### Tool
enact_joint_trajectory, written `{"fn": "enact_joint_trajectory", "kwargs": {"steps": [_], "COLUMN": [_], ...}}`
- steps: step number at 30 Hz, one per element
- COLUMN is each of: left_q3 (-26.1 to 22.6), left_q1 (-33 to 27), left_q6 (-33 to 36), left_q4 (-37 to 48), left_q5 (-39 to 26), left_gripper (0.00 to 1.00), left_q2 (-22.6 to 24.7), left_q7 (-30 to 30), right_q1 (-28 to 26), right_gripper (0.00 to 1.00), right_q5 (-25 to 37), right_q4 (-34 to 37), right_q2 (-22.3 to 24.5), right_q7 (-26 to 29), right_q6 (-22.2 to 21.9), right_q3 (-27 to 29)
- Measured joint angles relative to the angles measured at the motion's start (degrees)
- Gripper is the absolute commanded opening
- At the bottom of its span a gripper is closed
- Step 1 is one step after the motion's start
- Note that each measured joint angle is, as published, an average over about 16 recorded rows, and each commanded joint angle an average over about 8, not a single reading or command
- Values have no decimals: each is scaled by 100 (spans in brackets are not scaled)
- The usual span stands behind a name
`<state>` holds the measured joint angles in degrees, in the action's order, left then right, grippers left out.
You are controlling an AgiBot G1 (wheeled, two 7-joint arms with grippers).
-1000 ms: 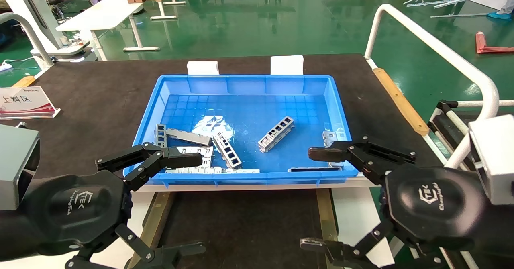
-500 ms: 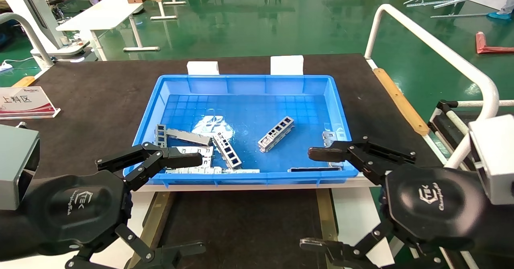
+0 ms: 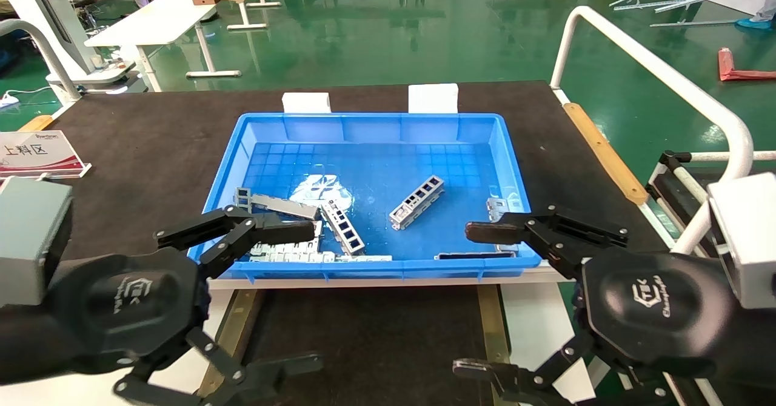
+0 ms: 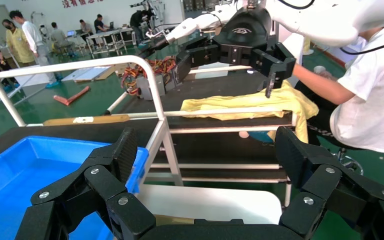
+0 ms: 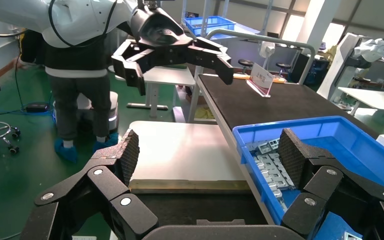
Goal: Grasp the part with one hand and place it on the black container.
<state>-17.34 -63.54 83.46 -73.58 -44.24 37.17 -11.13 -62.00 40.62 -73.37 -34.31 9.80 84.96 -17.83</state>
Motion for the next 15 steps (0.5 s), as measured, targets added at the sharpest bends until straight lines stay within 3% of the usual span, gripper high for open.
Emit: {"fn": "enact_joint_trajectory", "kwargs": {"steps": [15], "left_q3": [-612], "left_q1": [-845], "left_q6": [-636], "left_q4": [759], "left_q5": [-1187], "left_gripper": [100], "left_q2": [1003], "left_q7": [-22], "right_q1": [-2], "right_gripper": [100], "right_q5": [-2], "right_q4": [1], "right_q2": [1], "right_q7": [-2], "right_q6": [0], "right_q3": [-4]}}
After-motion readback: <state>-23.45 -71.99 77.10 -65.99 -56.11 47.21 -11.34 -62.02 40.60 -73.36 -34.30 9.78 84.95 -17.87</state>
